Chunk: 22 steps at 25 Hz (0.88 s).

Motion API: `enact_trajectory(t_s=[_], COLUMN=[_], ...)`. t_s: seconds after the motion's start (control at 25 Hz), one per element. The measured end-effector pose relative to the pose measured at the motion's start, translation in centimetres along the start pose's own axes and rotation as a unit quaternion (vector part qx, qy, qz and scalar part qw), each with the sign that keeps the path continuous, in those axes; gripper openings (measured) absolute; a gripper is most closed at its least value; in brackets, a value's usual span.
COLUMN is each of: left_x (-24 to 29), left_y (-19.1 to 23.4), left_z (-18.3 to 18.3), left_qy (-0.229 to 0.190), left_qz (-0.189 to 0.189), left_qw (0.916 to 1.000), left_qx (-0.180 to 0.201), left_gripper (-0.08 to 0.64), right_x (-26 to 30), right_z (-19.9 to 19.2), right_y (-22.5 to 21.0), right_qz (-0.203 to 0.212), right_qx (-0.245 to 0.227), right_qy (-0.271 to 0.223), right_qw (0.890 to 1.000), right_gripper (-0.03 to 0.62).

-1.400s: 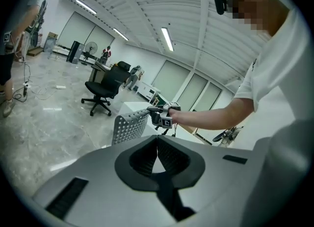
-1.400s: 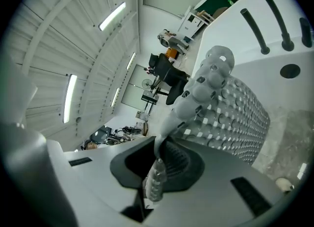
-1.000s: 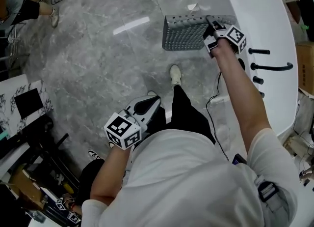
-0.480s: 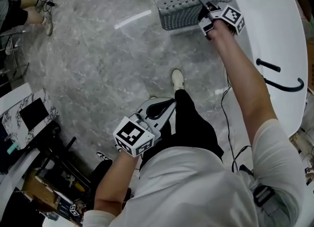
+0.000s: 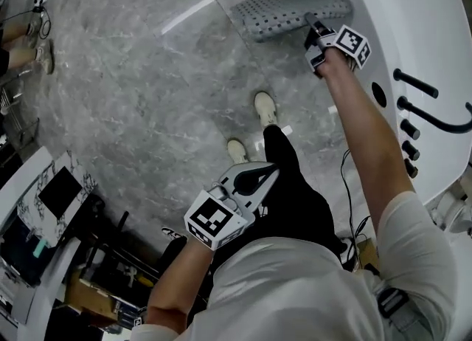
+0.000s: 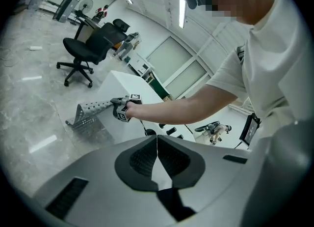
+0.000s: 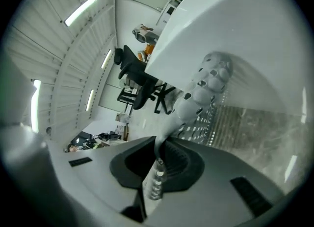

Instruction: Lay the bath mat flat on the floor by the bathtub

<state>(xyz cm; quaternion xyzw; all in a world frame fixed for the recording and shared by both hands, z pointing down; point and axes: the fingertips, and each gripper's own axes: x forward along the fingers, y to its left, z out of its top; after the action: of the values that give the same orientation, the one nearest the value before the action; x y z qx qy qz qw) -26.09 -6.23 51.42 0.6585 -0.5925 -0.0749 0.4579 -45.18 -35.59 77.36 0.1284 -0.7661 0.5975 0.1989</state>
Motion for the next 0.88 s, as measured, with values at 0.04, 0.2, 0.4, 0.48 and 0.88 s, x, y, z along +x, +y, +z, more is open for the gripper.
enact_trajectory(t_s=[0.04,0.2,0.4,0.48,0.88], left_x=[0.3,0.8,1.6,1.7,2.1], left_y=[0.1,1.0,1.6,1.3,-1.2], left_z=[-0.5,-1.7,-2.6,-3.5,-9.6], left_qy=[0.010,0.038,0.057,0.068,0.132], left_qz=[-0.005,-0.013,-0.020,-0.026,-0.055], left_qw=[0.9999,0.9991,0.9975,0.9963,0.9871], left_qx=[0.002,0.012,0.037,0.046,0.072], left_gripper=[0.018,0.018,0.018,0.018,0.018], right_x=[-1.0,-4.9,-9.9,-11.9,-21.0], right_z=[-0.6,-3.9,-7.2,-8.5,-14.4], right_y=[-1.8,-7.2,-12.9,-14.8,-26.0], right_qz=[-0.012,-0.051,-0.089,-0.103,-0.190], right_qx=[0.001,0.007,0.017,0.020,0.034], right_qy=[0.003,0.015,0.013,0.009,0.009], right_qw=[1.000,0.999,0.996,0.994,0.981], right_gripper=[0.036,0.035,0.035,0.035,0.037])
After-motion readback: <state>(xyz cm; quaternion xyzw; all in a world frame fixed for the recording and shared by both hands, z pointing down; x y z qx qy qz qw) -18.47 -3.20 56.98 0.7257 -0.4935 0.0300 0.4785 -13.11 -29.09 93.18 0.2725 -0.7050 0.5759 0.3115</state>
